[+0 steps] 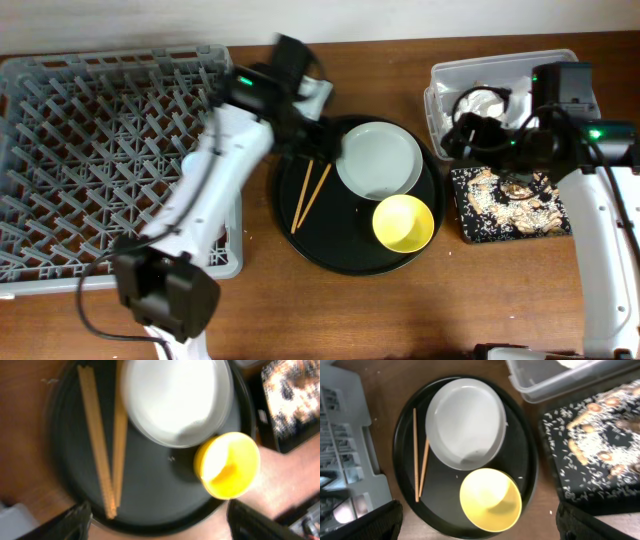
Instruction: Sort waste into correct bins and load items into the dishwasher rack
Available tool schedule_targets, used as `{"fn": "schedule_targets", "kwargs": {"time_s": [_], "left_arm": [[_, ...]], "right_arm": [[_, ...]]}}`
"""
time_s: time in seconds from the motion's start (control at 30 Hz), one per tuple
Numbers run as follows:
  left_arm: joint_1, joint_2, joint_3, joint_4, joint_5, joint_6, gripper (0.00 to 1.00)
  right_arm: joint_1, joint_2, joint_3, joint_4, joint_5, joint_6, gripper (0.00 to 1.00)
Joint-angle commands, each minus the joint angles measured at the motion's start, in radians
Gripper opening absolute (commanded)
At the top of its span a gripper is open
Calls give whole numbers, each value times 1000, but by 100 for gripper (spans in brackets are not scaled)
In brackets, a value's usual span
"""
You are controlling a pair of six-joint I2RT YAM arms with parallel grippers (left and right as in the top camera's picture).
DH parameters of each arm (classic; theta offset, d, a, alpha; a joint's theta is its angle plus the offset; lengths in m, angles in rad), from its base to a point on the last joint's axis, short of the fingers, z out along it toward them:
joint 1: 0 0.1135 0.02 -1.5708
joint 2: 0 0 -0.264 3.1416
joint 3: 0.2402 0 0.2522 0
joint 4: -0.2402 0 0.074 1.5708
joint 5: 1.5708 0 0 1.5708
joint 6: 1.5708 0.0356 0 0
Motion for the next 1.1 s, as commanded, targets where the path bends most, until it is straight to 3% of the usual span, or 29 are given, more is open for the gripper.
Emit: {"fn": "schedule_targets", "kwargs": {"time_s": [0.0, 0.2, 0.43, 0.57, 1.07], "left_arm": [[-100, 14, -133, 127, 25, -133, 81], [-210, 50, -265, 303, 8, -204, 71], [-232, 155, -266, 303, -6, -226, 70], [-239, 193, -266, 302, 37, -226, 63], [-249, 193, -266, 301, 32, -225, 51]], "right_arm": [[-8, -9, 15, -8, 6, -34, 98], [-8, -9, 15, -13, 6, -36, 99], [-8, -9, 15, -25, 10, -44, 99], [-8, -9, 15, -29, 29, -43, 99], [-8, -9, 15, -35, 32, -44, 99]]}}
